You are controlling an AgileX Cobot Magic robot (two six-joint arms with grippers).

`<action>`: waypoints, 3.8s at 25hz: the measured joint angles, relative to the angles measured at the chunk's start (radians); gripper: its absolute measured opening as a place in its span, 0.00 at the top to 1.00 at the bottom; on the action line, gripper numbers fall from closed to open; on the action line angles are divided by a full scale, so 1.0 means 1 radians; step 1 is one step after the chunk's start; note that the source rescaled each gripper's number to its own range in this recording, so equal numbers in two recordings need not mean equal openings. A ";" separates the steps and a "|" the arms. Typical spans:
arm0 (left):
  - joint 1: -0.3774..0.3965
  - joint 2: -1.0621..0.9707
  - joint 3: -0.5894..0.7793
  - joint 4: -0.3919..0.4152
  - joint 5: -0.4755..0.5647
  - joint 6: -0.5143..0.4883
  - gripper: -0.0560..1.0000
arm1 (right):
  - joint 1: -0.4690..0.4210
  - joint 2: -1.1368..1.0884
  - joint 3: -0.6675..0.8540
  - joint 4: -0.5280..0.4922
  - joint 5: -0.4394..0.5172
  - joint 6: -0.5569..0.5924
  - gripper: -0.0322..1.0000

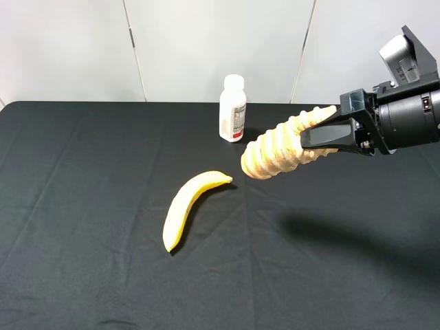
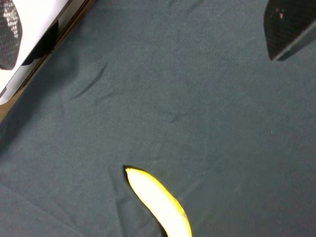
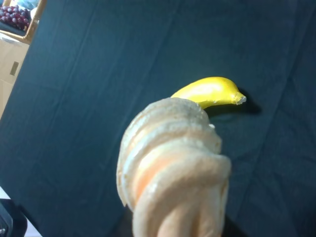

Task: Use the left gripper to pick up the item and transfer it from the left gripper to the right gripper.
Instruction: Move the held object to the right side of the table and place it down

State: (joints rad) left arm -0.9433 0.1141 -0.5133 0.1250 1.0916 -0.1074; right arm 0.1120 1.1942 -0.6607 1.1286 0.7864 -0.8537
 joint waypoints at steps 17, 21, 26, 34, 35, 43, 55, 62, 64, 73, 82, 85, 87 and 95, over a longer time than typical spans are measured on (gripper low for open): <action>0.418 0.000 0.000 -0.001 0.000 0.002 0.02 | 0.000 0.000 0.000 -0.038 -0.004 0.003 0.96; 0.628 0.000 0.000 -0.001 0.000 0.002 0.02 | 0.000 0.000 0.000 -0.039 -0.004 0.003 0.96; 0.765 0.000 0.000 0.000 0.000 0.002 0.02 | 0.000 0.000 0.000 -0.039 -0.004 0.003 0.96; 0.934 0.000 0.000 0.000 0.000 0.002 0.02 | 0.000 0.000 0.000 -0.051 -0.004 0.021 0.96; 0.941 -0.004 0.000 0.000 0.000 0.002 0.02 | 0.000 0.000 0.000 -0.055 -0.004 0.032 0.96; 0.951 -0.118 0.000 -0.003 0.005 0.002 0.02 | 0.000 0.001 -0.001 -0.091 -0.004 0.154 0.96; 0.951 -0.119 0.000 -0.003 0.004 0.002 0.02 | 0.000 0.285 -0.276 -0.368 0.162 0.379 0.97; 0.951 -0.119 0.000 -0.003 0.004 0.002 0.02 | 0.000 0.497 -0.505 -0.487 0.338 0.459 0.97; 0.951 -0.119 0.000 -0.003 0.004 0.002 0.02 | 0.000 0.546 -0.564 -0.493 0.381 0.465 0.97; 0.951 -0.119 0.000 -0.004 0.001 0.002 0.02 | 0.000 0.713 -0.733 -0.635 0.416 0.584 0.97; 0.951 -0.119 0.000 -0.004 0.001 0.002 0.02 | 0.000 0.785 -0.741 -0.710 0.418 0.645 0.97; 0.951 -0.119 0.000 -0.004 0.001 0.002 0.02 | 0.000 0.786 -0.744 -0.711 0.418 0.647 0.94; 0.951 -0.119 0.000 -0.004 0.001 0.002 0.02 | 0.000 0.787 -0.744 -0.711 0.418 0.655 0.75; 0.951 -0.119 0.000 -0.004 0.001 0.002 0.02 | 0.000 0.789 -0.744 -0.711 0.420 0.666 0.02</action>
State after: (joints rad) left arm 0.0081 -0.0045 -0.5133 0.1211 1.0925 -0.1051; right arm 0.1120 1.9833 -1.4046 0.4178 1.2065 -0.1882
